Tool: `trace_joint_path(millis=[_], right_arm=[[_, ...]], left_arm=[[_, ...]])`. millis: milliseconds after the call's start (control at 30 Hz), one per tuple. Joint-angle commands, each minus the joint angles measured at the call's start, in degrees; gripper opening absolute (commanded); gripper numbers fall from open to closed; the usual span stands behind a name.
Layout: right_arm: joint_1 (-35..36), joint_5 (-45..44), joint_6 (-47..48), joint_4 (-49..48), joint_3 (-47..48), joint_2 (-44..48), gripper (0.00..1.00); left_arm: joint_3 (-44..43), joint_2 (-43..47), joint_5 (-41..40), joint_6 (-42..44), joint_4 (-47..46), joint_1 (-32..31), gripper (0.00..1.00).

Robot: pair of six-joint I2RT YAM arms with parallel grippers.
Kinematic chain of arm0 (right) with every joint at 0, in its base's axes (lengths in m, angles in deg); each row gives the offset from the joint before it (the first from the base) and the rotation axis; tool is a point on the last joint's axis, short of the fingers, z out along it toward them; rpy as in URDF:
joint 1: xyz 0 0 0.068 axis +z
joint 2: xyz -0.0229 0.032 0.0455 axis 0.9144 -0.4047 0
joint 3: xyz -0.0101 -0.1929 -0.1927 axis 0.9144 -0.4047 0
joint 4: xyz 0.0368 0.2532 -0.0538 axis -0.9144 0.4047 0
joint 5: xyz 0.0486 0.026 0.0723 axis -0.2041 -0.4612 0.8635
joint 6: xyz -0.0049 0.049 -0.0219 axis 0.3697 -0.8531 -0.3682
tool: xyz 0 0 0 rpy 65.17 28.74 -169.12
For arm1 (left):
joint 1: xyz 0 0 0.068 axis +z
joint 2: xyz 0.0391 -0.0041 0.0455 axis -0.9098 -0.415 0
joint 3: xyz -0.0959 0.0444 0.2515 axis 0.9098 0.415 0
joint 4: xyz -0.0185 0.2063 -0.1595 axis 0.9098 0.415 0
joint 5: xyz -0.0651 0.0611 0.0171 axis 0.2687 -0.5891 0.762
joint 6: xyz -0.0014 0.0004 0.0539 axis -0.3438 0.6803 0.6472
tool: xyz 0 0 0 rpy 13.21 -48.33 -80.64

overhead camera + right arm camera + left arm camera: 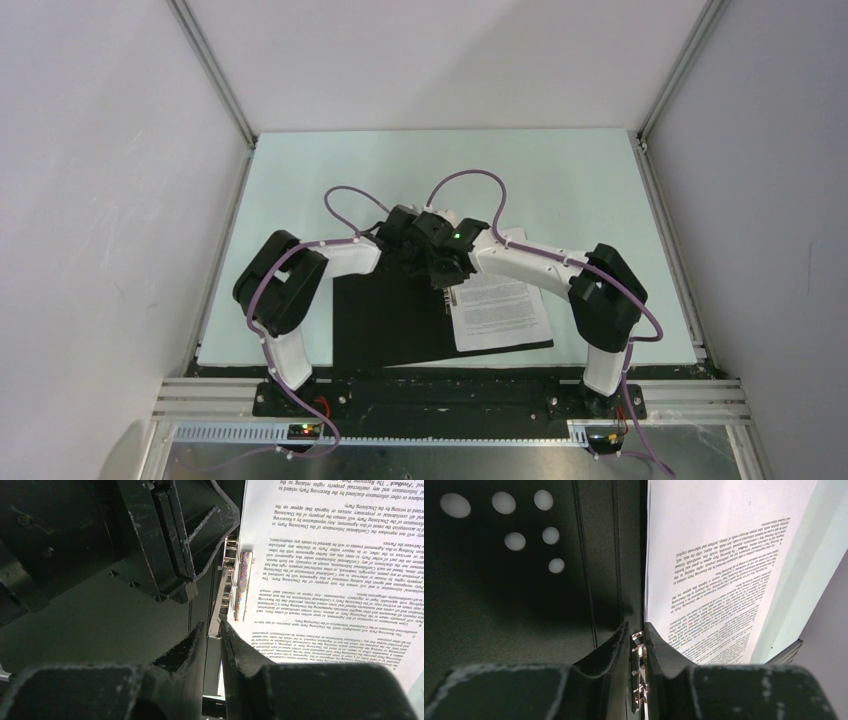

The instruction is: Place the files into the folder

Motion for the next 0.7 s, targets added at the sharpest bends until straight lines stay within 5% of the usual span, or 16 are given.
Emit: trace_joint_path(millis=[0, 667], right_arm=[[2.21, -0.03, 0.91, -0.51, 0.64, -0.14, 0.21], [2.70, -2.13, -1.19, 0.95, -2.93, 0.12, 0.17]], left_arm=[[0.78, -1.14, 0.86, -0.86, -0.24, 0.50, 0.22], [2.72, -2.82, 1.74, -4.07, -1.79, 2.17, 0.21]])
